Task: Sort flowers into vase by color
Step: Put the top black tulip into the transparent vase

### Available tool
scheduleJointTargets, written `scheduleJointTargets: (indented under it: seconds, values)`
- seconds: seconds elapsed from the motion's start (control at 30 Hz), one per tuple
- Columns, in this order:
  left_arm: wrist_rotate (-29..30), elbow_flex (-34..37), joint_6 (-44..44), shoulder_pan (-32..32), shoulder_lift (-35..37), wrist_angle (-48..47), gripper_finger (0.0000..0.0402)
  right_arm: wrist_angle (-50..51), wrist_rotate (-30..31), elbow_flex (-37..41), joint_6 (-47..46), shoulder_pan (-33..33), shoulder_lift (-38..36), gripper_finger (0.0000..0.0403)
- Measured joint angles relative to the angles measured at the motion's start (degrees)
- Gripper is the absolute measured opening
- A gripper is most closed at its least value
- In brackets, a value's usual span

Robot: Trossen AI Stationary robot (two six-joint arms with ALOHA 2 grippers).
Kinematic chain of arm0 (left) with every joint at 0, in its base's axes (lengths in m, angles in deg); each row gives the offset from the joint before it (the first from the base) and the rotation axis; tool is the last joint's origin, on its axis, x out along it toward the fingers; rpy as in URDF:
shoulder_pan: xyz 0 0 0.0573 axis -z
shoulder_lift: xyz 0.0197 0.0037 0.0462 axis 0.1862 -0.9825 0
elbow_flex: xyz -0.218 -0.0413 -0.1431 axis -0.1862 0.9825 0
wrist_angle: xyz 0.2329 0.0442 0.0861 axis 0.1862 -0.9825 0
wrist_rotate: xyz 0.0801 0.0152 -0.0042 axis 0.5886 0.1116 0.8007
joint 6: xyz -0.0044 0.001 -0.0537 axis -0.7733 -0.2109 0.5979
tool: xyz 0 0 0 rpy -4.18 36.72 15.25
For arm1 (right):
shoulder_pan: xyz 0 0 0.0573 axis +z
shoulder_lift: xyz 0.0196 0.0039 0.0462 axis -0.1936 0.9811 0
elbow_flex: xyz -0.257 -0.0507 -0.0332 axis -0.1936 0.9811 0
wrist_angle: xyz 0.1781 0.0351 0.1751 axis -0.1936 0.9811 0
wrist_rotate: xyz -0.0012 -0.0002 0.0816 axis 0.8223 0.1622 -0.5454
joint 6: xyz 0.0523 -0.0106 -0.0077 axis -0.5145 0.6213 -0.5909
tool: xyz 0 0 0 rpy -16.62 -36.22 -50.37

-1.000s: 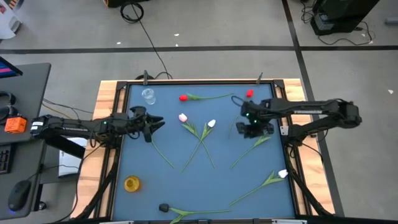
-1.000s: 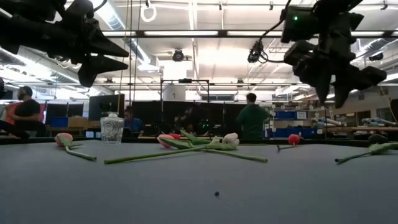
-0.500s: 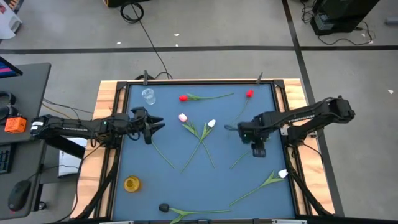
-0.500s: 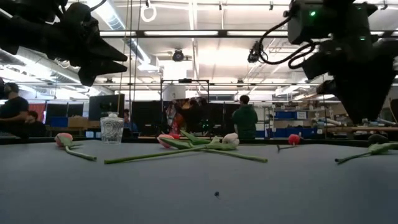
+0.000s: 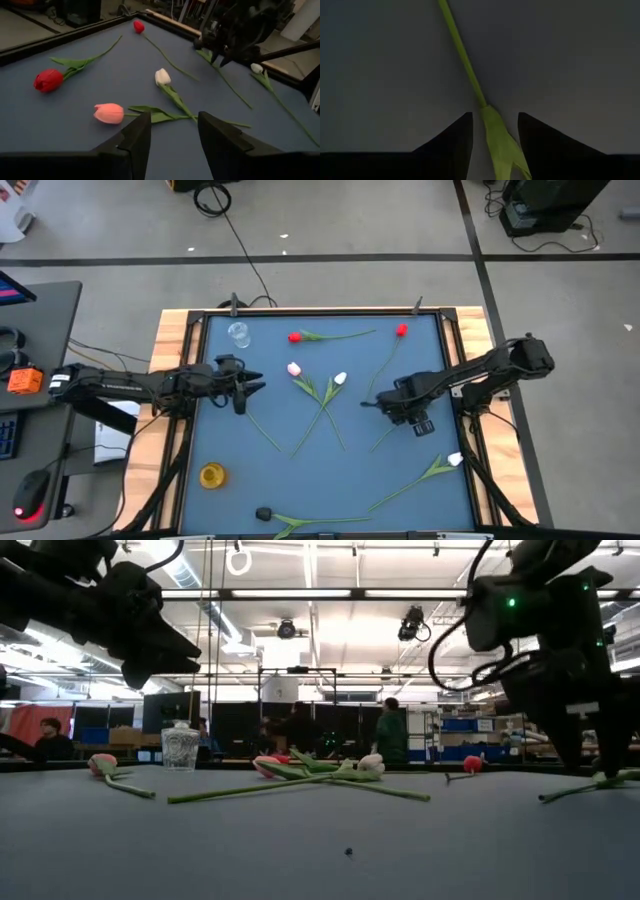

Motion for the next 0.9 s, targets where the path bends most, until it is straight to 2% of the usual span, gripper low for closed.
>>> scheduleJointTargets:
  seconds: [0.23, 0.37, 0.9]
  values:
    - [0.0, 0.0, 0.0, 0.0, -2.4, -0.2, 0.0169, 0.2, 2.1, -0.5, -1.0, 0.0, 6.9, 0.0163]
    - [0.0, 0.0, 0.6, 0.0, -3.2, 0.0, 0.0169, 0.2, 2.4, -0.5, -1.3, 0.0, 7.7, 0.0152]
    - [0.0, 0.0, -0.3, 0.0, -3.2, 0.0, 0.0169, 0.1, 3.2, -0.6, -2.4, -1.0, 7.0, 0.0029]
